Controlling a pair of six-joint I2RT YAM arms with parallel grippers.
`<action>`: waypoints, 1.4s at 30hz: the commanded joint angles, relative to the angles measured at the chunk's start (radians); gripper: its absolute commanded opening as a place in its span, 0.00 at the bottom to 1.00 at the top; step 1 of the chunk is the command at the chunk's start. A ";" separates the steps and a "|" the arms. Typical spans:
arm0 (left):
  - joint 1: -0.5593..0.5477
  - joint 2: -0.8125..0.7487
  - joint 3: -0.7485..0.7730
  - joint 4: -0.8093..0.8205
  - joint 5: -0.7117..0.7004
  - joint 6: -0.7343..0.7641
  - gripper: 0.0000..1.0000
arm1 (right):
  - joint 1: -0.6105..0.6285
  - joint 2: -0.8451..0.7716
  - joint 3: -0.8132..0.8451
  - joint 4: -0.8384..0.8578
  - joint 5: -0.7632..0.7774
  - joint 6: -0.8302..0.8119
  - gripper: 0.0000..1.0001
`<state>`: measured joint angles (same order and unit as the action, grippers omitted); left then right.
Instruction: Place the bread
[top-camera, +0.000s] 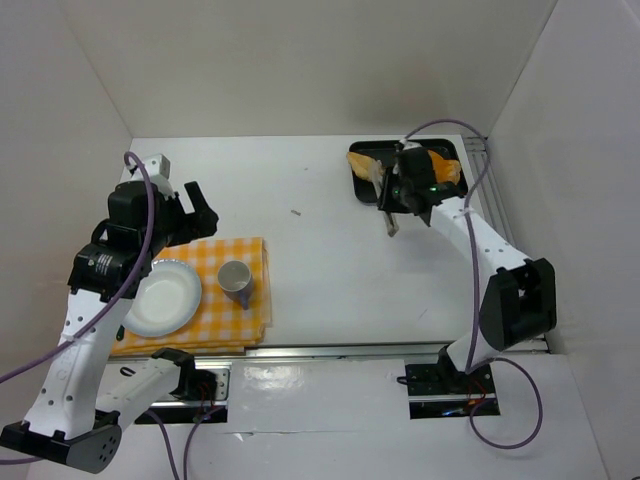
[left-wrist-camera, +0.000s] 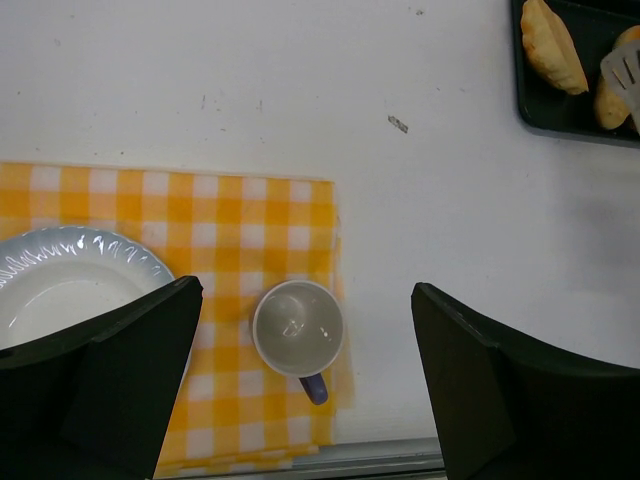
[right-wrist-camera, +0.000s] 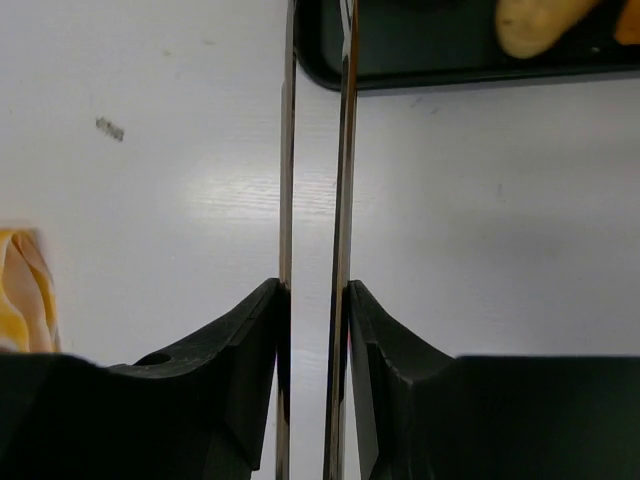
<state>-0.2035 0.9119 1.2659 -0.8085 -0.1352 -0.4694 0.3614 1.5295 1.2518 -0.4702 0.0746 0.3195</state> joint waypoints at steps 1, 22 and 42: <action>0.006 -0.002 0.036 0.023 0.005 0.023 1.00 | -0.100 -0.046 -0.031 -0.018 -0.163 0.016 0.39; 0.006 0.018 0.018 0.041 0.025 0.023 1.00 | -0.282 -0.120 -0.081 -0.010 -0.102 0.142 0.47; 0.006 0.027 0.000 0.051 0.045 0.014 1.00 | -0.282 -0.002 -0.086 0.053 -0.082 0.165 0.52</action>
<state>-0.2035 0.9417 1.2652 -0.7982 -0.0990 -0.4671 0.0742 1.5143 1.1202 -0.4747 -0.0071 0.4797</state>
